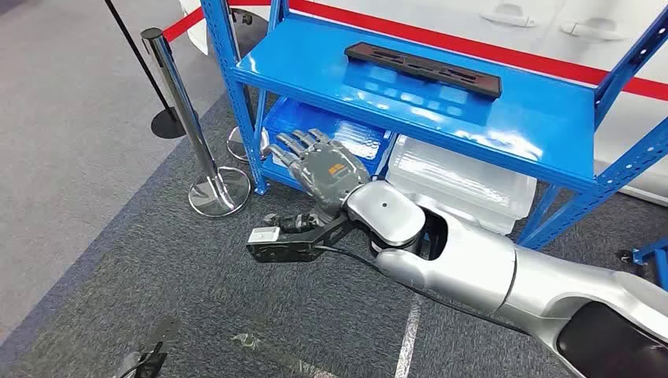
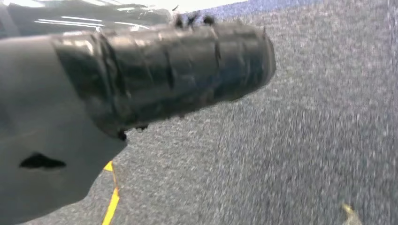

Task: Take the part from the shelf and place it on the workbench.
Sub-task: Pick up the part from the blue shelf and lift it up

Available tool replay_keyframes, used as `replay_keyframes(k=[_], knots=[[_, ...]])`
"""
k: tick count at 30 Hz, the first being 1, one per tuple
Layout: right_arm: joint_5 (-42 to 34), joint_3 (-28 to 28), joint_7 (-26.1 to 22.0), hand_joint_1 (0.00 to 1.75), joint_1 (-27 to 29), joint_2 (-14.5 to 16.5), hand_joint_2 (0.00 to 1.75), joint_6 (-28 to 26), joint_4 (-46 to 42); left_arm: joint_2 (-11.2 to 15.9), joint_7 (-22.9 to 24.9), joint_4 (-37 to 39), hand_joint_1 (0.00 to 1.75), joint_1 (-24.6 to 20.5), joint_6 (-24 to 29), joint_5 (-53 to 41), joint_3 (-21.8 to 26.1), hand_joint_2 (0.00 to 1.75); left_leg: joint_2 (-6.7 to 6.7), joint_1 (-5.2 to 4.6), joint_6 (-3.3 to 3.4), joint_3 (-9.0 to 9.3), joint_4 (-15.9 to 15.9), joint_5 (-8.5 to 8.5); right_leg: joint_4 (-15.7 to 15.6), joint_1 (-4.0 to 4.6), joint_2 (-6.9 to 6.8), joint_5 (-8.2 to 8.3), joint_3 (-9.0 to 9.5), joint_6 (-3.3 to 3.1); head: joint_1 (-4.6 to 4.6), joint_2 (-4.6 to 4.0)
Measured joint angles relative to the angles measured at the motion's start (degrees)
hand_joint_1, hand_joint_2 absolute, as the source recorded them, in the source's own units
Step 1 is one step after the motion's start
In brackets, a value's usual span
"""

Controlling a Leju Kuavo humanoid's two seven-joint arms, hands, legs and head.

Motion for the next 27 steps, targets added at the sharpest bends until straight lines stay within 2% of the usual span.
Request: replay_keyframes(k=[3,5,7,8,9,11,12,13,14,16,18,20,22,23,24,25,27], knots=[[-0.10,-0.72,0.46,0.00,-0.15,-0.16,0.00,-0.37,0.12,-0.03,0.03,0.05,0.00,-0.07,0.04,-0.15,0.03,0.00,0.24,-0.06,-0.67,-0.48,1.53,-0.99,-1.07,-0.77,-0.10,-0.13,1.33,-0.32,-0.21,0.02],[-0.28,-1.38,0.63,0.00,-0.34,-0.23,0.00,-0.75,0.23,-0.03,0.10,0.09,0.00,-0.21,0.06,-0.28,0.04,0.00,0.42,0.16,-1.41,-3.30,7.02,-2.88,-1.60,-1.04,-0.22,-0.46,2.42,-0.70,-0.49,0.02],[-0.67,-1.71,0.87,0.00,-0.20,-0.30,0.00,-0.92,0.38,0.06,0.26,0.09,0.00,-0.23,0.06,-0.47,0.05,0.00,0.43,0.47,-2.05,-7.72,13.59,-4.21,-1.58,-1.10,-0.25,-1.02,3.08,-0.88,-0.54,0.01],[-0.91,-1.84,1.07,0.00,-0.06,-0.36,0.00,-0.97,0.47,0.09,0.36,0.09,0.00,-0.14,0.06,-0.57,0.05,0.00,0.44,0.61,-2.31,-9.19,14.97,-3.65,-1.49,-1.19,-0.20,-1.37,3.43,-0.78,-0.55,0.02],[-1.09,-2.00,1.27,0.00,0.06,-0.43,0.00,-1.04,0.56,0.11,0.46,0.09,0.00,-0.07,0.06,-0.68,0.05,0.00,0.46,0.76,-2.54,-9.67,14.18,-1.92,-1.31,-1.32,-0.15,-1.81,3.80,-0.60,-0.55,0.01],[-1.47,-2.49,1.51,0.00,0.11,-0.61,0.00,-1.23,0.69,0.13,0.61,0.09,0.00,-0.06,0.06,-0.80,0.05,0.00,0.18,1.12,-3.01,-8.03,8.00,2.96,-0.59,-1.67,0.13,-2.92,4.45,0.06,-0.52,0.01],[-1.79,-2.81,1.55,0.00,0.07,-0.71,0.00,-1.33,0.76,0.13,0.69,0.10,0.00,-0.07,0.07,-0.85,0.05,0.00,-0.26,1.20,-3.12,-6.73,4.77,4.50,-0.04,-1.70,0.31,-3.48,4.50,0.48,-0.60,0.01],[-2.21,-3.11,1.56,0.00,0.05,-0.78,0.00,-1.40,0.85,0.13,0.78,0.11,0.00,-0.10,0.09,-0.93,0.06,0.00,-0.64,1.25,-2.91,-5.83,2.76,4.98,0.34,-1.70,0.53,-3.85,4.34,0.89,-0.67,0.01],[-2.73,-3.37,1.56,0.00,0.06,-0.84,0.00,-1.47,0.95,0.13,0.86,0.14,0.00,-0.08,0.14,-1.00,0.07,0.00,-0.94,1.21,-2.57,-5.40,1.79,4.72,0.59,-1.66,0.69,-4.05,4.11,1.25,-0.68,0.01],[-3.83,-3.80,1.57,0.00,0.12,-1.02,0.00,-1.56,1.19,0.13,0.99,0.19,0.00,-0.09,0.21,-1.15,0.12,0.00,-0.72,1.10,-1.51,-5.28,1.49,4.15,0.49,-1.61,1.17,-4.05,3.80,1.83,-0.67,0.01],[-4.68,-4.33,1.57,0.00,0.12,-1.31,0.00,-1.59,1.44,0.13,1.05,0.21,0.00,-0.21,0.22,-1.25,0.17,0.00,-0.17,1.13,-0.62,-5.04,1.23,4.03,1.57,-1.72,1.12,-4.93,3.30,2.32,-0.45,0.02],[-5.25,-4.83,1.57,0.00,0.08,-1.51,0.00,-1.62,1.65,0.13,1.12,0.22,0.00,-0.38,0.23,-1.34,0.26,0.00,0.45,1.10,0.14,-4.69,1.02,3.85,6.90,-1.76,0.65,-7.48,0.64,2.64,-0.17,0.02],[-5.61,-5.01,1.57,0.00,0.27,-1.63,0.00,-1.63,1.86,0.14,1.23,0.23,0.00,-0.42,0.23,-1.42,0.48,0.00,1.14,0.92,0.56,-4.51,1.02,3.58,14.07,-1.74,0.47,-9.74,-3.44,2.73,-0.06,0.02],[-5.71,-5.01,1.59,0.00,0.41,-1.68,0.00,-1.62,1.97,0.16,1.28,0.23,0.00,-0.43,0.22,-1.46,0.63,0.00,1.47,0.82,0.68,-4.39,1.02,3.45,15.90,-1.74,0.42,-9.67,-4.77,2.69,-0.07,0.01],[-5.76,-5.01,1.64,0.00,0.49,-1.71,0.00,-1.61,2.07,0.17,1.30,0.23,0.00,-0.44,0.19,-1.50,0.76,0.00,1.78,0.74,0.74,-4.24,1.03,3.32,15.70,-1.73,0.32,-8.60,-5.09,2.57,-0.06,0.02],[-5.78,-5.01,1.73,0.00,0.47,-1.72,0.00,-1.60,2.17,0.19,1.31,0.23,0.00,-0.47,0.15,-1.55,0.85,0.00,2.04,0.67,0.75,-4.01,1.03,3.18,13.49,-1.67,0.11,-6.69,-4.37,2.34,-0.06,0.02],[-5.79,-5.01,2.02,0.00,0.19,-1.72,0.00,-1.60,2.36,0.19,1.31,0.23,0.00,-0.49,0.08,-1.64,0.92,0.00,2.52,0.44,0.54,-3.48,1.06,2.84,6.15,-1.12,-1.49,-2.78,-1.19,1.50,-0.05,0.02]])
